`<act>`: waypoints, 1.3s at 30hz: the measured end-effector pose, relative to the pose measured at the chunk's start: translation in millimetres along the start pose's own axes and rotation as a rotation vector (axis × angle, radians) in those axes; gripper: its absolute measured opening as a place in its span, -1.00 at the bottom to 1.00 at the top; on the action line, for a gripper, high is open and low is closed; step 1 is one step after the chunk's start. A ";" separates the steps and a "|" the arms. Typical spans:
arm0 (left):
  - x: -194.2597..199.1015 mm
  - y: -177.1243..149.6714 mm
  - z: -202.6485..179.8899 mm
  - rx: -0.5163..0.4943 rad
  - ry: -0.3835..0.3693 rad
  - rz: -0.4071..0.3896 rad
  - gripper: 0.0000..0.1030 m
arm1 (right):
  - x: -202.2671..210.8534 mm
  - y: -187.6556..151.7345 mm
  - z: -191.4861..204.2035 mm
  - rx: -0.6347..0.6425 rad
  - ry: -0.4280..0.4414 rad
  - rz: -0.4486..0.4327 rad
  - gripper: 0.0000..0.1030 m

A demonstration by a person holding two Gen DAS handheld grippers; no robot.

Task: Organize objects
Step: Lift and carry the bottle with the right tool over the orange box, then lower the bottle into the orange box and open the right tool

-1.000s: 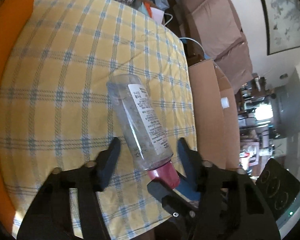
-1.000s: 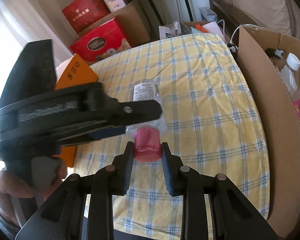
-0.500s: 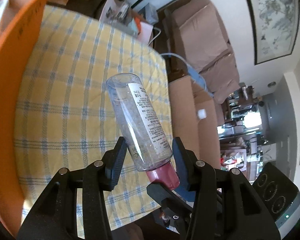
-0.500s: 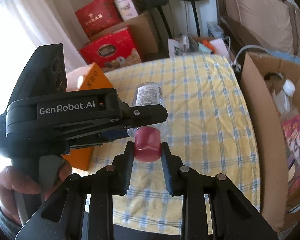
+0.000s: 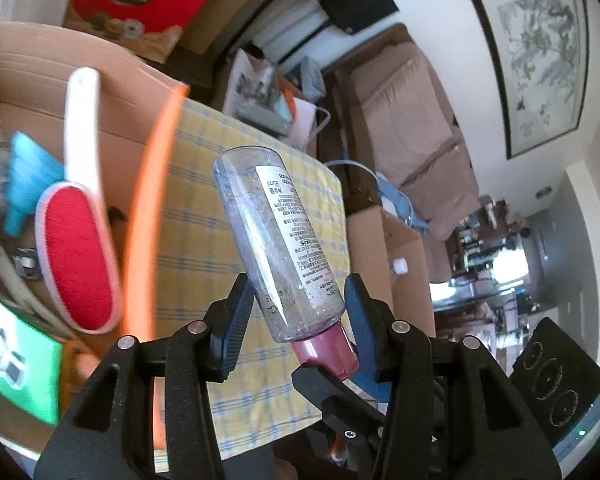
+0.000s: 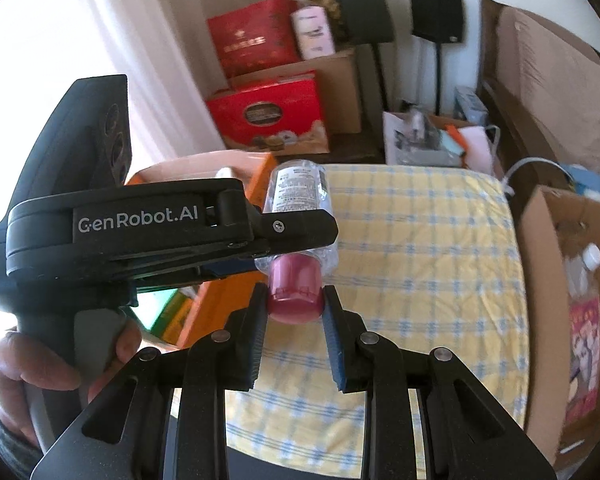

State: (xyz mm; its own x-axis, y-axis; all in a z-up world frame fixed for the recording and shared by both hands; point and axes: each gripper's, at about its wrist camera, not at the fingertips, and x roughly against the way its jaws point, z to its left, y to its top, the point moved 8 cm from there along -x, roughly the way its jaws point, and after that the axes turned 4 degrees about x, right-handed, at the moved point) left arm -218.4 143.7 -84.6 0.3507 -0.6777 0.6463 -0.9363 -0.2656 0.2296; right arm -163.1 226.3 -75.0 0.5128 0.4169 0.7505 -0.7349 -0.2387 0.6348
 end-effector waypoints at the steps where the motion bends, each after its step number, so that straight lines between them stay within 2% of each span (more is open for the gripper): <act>1: 5.4 3.5 6.7 0.010 0.004 -0.011 -0.14 | -3.5 2.4 5.9 0.008 0.008 0.002 -0.49; 12: 42.6 42.2 81.6 0.116 0.064 -0.086 -0.15 | -60.9 25.3 76.7 0.097 0.096 0.039 -0.49; 26: 60.9 83.7 153.3 0.195 0.130 -0.128 -0.14 | -129.4 50.5 128.0 0.149 0.153 0.100 -0.49; 31: 67.4 88.8 171.1 0.194 0.187 -0.135 -0.05 | -149.7 55.4 139.0 0.158 0.136 0.117 -0.49; 33: 75.6 88.1 178.1 0.194 0.198 -0.151 0.14 | -157.1 56.1 139.3 0.150 0.125 0.126 -0.49; 34: 80.1 87.7 179.6 0.195 0.199 -0.161 0.17 | -158.2 56.0 140.1 0.149 0.129 0.127 -0.49; 39: 93.2 82.9 184.0 0.160 0.240 -0.176 0.22 | -161.3 52.6 141.2 0.150 0.123 0.149 -0.48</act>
State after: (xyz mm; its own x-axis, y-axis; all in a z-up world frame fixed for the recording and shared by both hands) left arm -260.4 -67.6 -139.2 0.4754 -0.4362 0.7640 -0.8405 -0.4817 0.2480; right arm -221.8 22.6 -136.7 0.3388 0.4688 0.8157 -0.7197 -0.4292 0.5456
